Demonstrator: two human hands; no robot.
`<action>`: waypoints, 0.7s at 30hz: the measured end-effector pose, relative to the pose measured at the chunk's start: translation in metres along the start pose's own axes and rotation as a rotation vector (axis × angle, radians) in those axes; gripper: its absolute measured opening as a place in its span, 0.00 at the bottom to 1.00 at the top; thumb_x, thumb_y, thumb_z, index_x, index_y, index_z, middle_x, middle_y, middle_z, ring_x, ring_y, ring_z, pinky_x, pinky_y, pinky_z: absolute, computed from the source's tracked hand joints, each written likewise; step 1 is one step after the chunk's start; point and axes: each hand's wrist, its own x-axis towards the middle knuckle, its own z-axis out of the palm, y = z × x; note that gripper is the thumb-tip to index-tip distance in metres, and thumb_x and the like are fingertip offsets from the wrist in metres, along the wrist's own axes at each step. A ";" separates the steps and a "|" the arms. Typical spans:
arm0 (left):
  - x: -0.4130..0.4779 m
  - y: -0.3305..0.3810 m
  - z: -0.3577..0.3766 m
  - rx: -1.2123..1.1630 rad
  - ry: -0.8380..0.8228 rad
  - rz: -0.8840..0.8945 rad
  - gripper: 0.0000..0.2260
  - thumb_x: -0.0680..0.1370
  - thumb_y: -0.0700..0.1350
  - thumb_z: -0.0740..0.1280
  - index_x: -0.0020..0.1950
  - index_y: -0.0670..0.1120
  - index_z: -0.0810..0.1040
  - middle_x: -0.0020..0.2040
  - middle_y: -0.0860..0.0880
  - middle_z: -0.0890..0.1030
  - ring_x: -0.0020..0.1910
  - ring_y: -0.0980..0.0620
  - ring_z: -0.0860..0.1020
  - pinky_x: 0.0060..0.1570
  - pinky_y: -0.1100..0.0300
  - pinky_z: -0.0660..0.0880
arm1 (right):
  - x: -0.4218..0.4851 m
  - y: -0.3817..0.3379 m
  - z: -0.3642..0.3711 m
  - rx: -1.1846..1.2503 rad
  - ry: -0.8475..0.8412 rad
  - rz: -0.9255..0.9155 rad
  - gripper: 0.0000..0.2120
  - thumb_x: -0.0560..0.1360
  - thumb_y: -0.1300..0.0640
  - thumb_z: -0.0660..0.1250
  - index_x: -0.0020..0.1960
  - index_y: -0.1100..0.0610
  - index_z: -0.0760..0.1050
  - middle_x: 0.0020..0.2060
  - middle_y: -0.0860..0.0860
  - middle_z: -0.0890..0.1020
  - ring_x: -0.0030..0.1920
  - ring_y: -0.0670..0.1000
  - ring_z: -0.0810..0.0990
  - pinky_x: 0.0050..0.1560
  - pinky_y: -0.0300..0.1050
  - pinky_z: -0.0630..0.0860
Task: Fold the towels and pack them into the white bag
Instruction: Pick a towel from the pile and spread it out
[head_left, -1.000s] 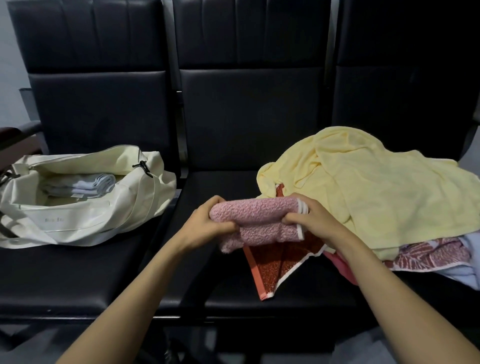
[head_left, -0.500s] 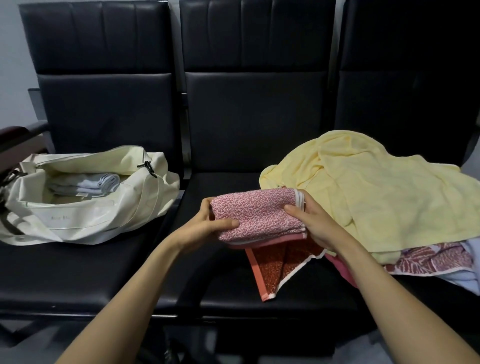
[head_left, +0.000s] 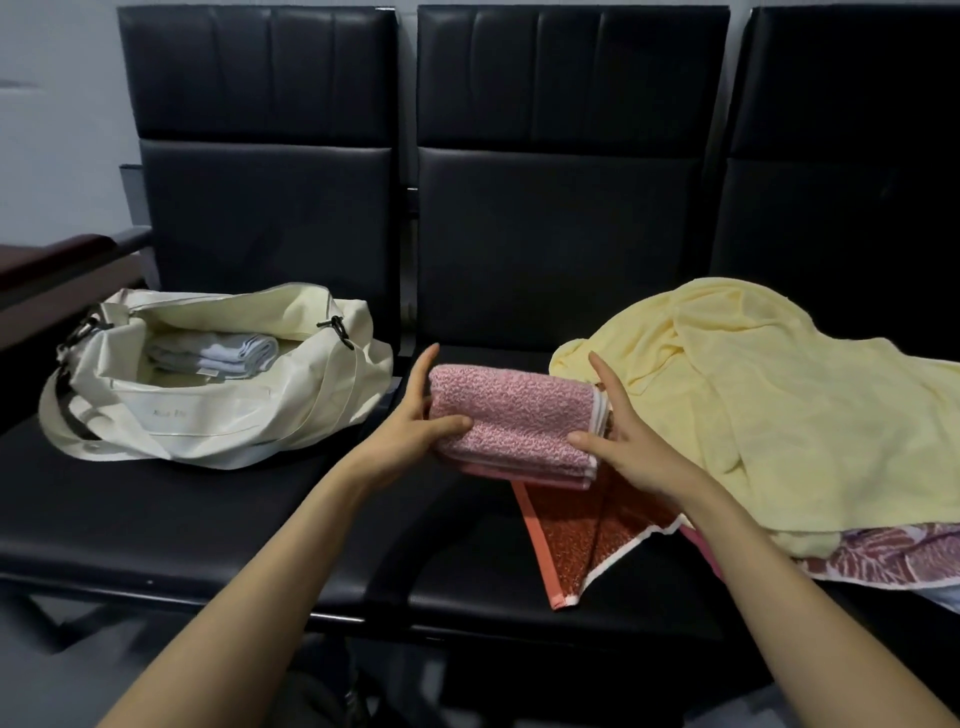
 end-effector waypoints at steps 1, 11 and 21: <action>0.001 0.003 -0.008 0.010 -0.011 0.026 0.38 0.76 0.32 0.66 0.74 0.62 0.53 0.61 0.48 0.75 0.54 0.56 0.79 0.50 0.65 0.77 | 0.006 -0.005 0.003 -0.006 0.005 -0.015 0.40 0.78 0.59 0.67 0.70 0.26 0.47 0.73 0.48 0.62 0.70 0.48 0.68 0.72 0.50 0.65; 0.018 0.034 -0.125 -0.044 0.568 0.032 0.20 0.76 0.29 0.62 0.56 0.46 0.55 0.47 0.46 0.69 0.43 0.53 0.72 0.41 0.55 0.72 | 0.131 -0.082 0.091 -0.158 0.110 -0.045 0.22 0.79 0.60 0.64 0.59 0.50 0.49 0.53 0.53 0.71 0.50 0.49 0.76 0.50 0.46 0.74; 0.039 0.022 -0.290 0.303 0.751 -0.034 0.17 0.75 0.26 0.61 0.41 0.48 0.63 0.40 0.47 0.71 0.36 0.51 0.70 0.33 0.60 0.70 | 0.277 -0.132 0.218 -0.259 0.025 -0.085 0.19 0.78 0.63 0.61 0.56 0.52 0.51 0.41 0.52 0.70 0.34 0.50 0.70 0.31 0.40 0.66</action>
